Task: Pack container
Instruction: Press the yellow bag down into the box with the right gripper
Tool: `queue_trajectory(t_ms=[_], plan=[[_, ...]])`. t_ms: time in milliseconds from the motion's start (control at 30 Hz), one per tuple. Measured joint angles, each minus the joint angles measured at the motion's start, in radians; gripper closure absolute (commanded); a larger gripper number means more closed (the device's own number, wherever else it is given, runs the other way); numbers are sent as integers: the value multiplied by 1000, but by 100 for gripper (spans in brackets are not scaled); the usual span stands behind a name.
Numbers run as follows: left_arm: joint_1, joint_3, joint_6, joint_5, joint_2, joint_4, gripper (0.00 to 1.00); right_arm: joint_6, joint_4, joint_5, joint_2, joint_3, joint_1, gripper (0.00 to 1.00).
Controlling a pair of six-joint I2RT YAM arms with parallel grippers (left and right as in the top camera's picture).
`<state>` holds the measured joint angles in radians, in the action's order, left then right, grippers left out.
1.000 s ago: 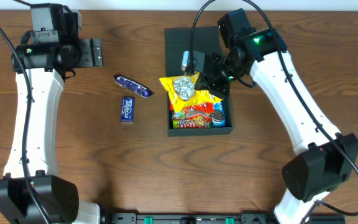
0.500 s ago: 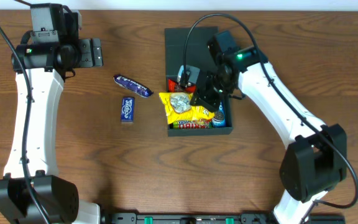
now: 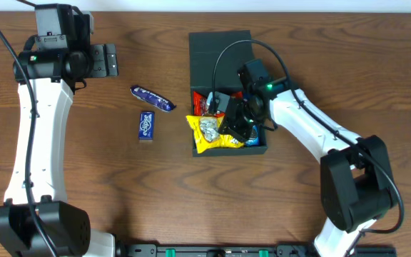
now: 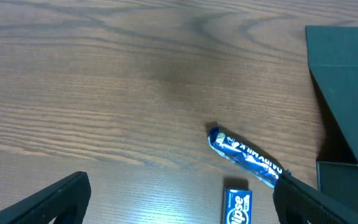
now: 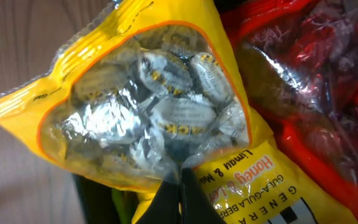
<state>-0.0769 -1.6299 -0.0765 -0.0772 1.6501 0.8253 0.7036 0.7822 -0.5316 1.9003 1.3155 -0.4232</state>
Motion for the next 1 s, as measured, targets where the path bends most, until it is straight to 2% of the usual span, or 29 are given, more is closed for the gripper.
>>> queue_trajectory(t_ms=[600, 833, 1000], plan=[[0, 0, 0, 0, 0, 0, 5, -16, 4, 79, -5, -32, -21, 99], [0, 0, 0, 0, 0, -2, 5, -80, 97, 87, -7, 79, -25, 99], [0, 0, 0, 0, 0, -2, 5, -95, 93, 83, -57, 187, -26, 99]])
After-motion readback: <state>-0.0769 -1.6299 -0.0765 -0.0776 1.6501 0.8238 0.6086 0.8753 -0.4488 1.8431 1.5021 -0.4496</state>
